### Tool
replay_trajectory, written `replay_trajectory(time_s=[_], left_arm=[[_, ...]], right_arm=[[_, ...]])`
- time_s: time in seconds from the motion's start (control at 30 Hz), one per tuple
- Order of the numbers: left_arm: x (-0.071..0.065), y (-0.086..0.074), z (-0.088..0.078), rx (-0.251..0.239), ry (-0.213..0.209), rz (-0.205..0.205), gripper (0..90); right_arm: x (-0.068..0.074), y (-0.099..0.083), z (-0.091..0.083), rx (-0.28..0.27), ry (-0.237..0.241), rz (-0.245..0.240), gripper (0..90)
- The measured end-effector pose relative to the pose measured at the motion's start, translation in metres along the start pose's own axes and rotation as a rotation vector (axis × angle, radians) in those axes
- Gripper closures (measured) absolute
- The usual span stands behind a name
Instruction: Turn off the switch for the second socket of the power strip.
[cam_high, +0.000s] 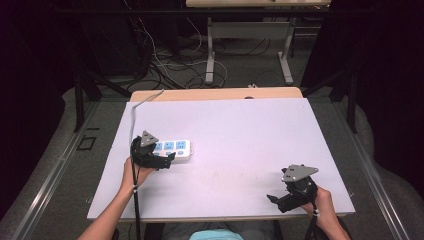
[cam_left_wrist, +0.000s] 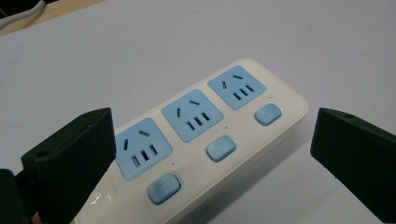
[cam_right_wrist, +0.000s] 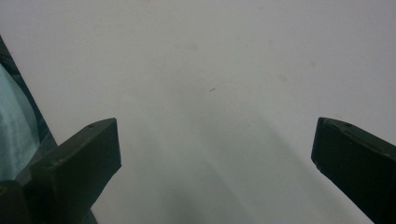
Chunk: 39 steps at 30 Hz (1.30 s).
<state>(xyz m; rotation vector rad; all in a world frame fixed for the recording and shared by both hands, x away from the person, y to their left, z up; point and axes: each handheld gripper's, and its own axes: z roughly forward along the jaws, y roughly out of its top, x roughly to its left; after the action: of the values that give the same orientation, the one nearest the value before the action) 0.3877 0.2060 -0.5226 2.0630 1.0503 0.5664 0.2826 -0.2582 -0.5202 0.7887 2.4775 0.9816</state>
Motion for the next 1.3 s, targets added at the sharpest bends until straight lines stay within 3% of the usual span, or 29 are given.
replay_trajectory(time_s=[0.5,1.03,1.3], left_arm=[[-0.006,-0.005,-0.009,0.006,-0.019,0.046,0.0],[-0.019,-0.013,-0.034,-0.024,-0.040,0.075,0.0],[-0.024,-0.025,-0.045,-0.003,-0.061,0.089,0.0]], right_arm=[[0.000,0.000,0.000,0.000,0.001,0.000,0.9],[0.000,0.000,-0.001,0.000,0.003,0.000,0.8],[0.001,0.000,-0.001,0.000,0.004,-0.002,0.9]])
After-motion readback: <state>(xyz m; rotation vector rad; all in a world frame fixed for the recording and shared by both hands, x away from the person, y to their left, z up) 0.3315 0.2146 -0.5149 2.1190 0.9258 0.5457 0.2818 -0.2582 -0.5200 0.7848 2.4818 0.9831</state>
